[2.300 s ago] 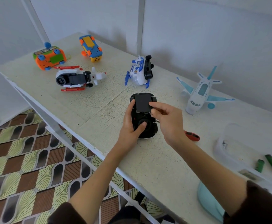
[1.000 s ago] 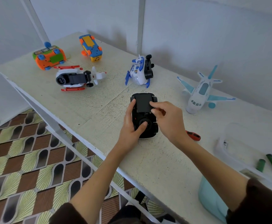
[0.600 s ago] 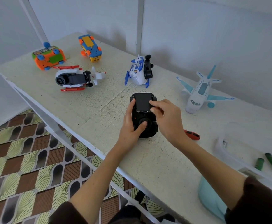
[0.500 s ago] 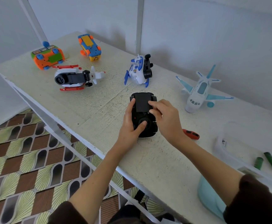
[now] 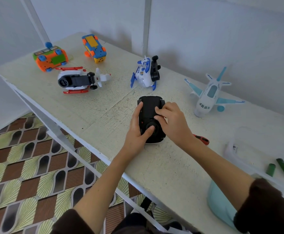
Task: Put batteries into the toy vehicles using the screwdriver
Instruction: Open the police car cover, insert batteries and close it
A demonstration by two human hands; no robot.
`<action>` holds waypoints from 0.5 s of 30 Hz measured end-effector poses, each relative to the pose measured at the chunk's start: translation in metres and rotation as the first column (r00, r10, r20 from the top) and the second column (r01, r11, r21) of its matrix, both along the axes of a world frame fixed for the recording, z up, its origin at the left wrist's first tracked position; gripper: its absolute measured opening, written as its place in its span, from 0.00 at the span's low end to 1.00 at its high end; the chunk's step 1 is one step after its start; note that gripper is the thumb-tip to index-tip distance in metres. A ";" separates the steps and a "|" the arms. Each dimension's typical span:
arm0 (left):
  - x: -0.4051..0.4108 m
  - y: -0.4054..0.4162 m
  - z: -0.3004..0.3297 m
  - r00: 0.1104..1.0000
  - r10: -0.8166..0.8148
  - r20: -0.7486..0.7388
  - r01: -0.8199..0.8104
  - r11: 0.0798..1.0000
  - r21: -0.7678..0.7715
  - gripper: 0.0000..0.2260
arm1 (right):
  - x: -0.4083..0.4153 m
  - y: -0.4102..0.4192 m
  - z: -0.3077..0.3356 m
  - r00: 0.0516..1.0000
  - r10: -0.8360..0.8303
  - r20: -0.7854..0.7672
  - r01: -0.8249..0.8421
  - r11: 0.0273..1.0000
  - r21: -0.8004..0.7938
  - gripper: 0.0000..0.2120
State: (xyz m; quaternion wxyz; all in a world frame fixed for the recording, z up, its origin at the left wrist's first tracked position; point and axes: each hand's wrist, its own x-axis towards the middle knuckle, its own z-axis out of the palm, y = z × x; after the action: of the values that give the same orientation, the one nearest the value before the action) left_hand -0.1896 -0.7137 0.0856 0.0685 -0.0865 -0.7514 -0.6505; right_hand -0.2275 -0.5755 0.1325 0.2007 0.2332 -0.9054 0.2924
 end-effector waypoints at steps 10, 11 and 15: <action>0.002 0.001 0.003 1.000 0.023 0.012 -0.022 0.999 -0.028 0.30 | 0.000 -0.006 0.003 0.997 -0.014 -0.075 0.022 0.995 0.100 0.06; 0.003 0.001 0.002 1.000 0.023 0.006 -0.023 0.999 -0.028 0.30 | 0.000 -0.003 0.005 0.998 -0.007 -0.066 0.011 0.998 0.070 0.07; 0.004 0.002 0.003 1.000 0.018 0.010 -0.018 1.000 -0.007 0.31 | 0.007 0.028 0.022 0.999 -0.012 0.053 0.013 1.000 -0.023 0.09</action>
State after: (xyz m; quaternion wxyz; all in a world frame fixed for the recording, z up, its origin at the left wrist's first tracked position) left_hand -0.1856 -0.7119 0.0889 0.0701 -0.0768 -0.7548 -0.6477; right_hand -0.2207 -0.5473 0.1546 0.1814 0.2175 -0.9083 0.3079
